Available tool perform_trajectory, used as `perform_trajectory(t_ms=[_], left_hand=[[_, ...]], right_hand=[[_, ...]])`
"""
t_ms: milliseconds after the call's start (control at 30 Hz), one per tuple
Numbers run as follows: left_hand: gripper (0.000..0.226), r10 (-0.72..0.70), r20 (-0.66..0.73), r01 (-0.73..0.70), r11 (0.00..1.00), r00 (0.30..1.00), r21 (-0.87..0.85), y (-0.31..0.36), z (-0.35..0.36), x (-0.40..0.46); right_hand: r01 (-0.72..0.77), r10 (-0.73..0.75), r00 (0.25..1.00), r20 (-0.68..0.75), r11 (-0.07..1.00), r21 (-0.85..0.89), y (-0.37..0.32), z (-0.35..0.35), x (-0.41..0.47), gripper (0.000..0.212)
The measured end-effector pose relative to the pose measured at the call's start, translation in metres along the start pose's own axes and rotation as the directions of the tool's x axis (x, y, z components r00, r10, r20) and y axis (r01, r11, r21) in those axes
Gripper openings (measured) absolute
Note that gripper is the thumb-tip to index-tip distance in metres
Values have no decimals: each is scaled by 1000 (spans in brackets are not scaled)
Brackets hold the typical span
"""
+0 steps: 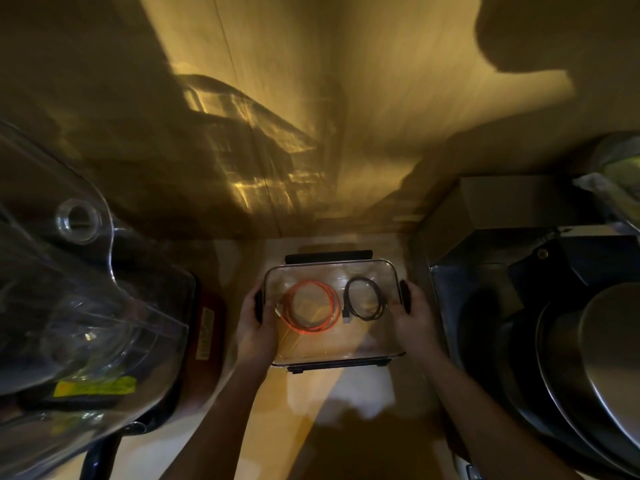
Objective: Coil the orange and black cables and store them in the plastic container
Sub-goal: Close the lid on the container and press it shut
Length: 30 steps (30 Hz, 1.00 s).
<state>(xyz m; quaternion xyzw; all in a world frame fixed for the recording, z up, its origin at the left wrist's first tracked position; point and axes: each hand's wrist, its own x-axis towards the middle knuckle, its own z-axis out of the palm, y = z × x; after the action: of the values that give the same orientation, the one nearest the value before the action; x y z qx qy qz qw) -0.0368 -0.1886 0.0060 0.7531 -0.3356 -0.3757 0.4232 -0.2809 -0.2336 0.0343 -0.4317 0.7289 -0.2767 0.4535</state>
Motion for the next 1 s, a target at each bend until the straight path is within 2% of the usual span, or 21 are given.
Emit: perform_trajectory(t_ms=[100, 400, 567, 667, 733, 867, 1000], left_hand=[[39, 14, 13, -14, 1000, 1000, 13, -3, 0, 3], [42, 59, 31, -61, 997, 998, 53, -6, 0, 13], [57, 99, 45, -105, 979, 994, 174, -7, -1, 7], [53, 91, 59, -102, 971, 994, 217, -4, -2, 2], [55, 78, 67, -91, 970, 995, 225, -2, -3, 1], [76, 11, 18, -14, 987, 1000, 162, -1, -6, -12], [80, 53, -59, -43, 987, 997, 155, -25, -17, -41]], right_hand=[[-5, 5, 1000, 20, 1000, 11, 5, 1, 3, 43], [30, -25, 999, 48, 993, -117, 17, 1, 17, 33], [63, -59, 997, 40, 992, -108, 16, 3, 14, 30], [70, -65, 997, 40, 990, -121, 18, 3, 13, 31], [58, -53, 997, 51, 993, -105, 22, 1, 13, 33], [16, -16, 1000, 8, 1000, -9, 26, -1, -3, 36], [19, -10, 996, -84, 994, 107, 36, -1, -37, 46]])
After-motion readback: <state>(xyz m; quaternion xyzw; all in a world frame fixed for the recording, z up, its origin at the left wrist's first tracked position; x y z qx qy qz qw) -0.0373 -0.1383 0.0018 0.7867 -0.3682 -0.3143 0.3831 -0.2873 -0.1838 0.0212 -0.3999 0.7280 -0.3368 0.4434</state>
